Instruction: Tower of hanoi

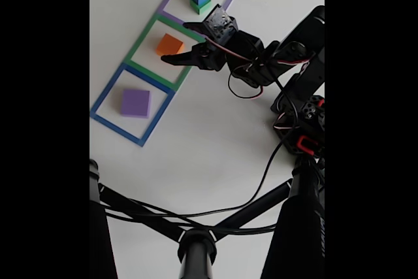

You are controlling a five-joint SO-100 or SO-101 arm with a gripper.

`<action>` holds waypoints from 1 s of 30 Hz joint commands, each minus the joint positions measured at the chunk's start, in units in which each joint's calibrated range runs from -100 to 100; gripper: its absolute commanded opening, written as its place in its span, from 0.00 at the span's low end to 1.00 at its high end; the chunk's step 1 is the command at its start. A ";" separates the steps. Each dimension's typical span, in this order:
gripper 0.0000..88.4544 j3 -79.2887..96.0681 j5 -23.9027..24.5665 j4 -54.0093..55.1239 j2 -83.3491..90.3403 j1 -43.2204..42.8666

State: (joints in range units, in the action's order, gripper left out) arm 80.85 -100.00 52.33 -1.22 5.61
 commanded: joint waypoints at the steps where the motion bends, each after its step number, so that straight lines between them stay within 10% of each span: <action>1: 0.40 -3.03 0.00 3.46 -2.85 0.05; 30: 0.40 -7.94 0.00 13.18 -17.79 -0.33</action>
State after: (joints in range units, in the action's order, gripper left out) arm 74.15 -100.00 63.80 -19.04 5.61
